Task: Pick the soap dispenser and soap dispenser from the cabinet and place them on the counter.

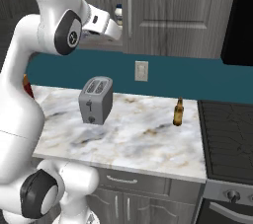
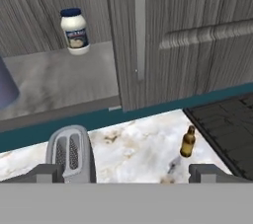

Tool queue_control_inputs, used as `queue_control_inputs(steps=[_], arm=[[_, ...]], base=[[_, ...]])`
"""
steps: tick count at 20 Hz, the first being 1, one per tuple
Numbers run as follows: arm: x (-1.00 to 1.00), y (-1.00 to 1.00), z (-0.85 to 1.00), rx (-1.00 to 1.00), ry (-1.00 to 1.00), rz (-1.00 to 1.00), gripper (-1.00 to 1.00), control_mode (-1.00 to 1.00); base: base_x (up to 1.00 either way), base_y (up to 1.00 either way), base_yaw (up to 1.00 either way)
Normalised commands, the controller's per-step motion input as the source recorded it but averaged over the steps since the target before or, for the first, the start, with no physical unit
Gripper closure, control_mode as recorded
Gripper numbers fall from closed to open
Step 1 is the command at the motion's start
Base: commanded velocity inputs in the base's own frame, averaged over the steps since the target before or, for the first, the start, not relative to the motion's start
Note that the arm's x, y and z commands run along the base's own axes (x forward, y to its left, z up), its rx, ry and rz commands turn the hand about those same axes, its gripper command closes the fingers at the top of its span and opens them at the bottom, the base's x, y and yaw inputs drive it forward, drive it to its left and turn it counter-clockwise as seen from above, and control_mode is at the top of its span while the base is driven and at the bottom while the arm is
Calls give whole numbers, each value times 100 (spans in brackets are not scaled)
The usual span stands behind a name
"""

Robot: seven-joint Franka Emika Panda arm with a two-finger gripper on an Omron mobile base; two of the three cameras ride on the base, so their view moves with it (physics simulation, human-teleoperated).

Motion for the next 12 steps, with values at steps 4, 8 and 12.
queue_control_inputs(steps=[4,8,12], arm=[[43,-18,4,2,-3,7,-100,-100],[44,-18,-11,1,-3,5,-100,-100],[36,-19,-17,0,-3,3,-100,-100]], base=[[0,0,0],[0,0,0],[0,0,0]])
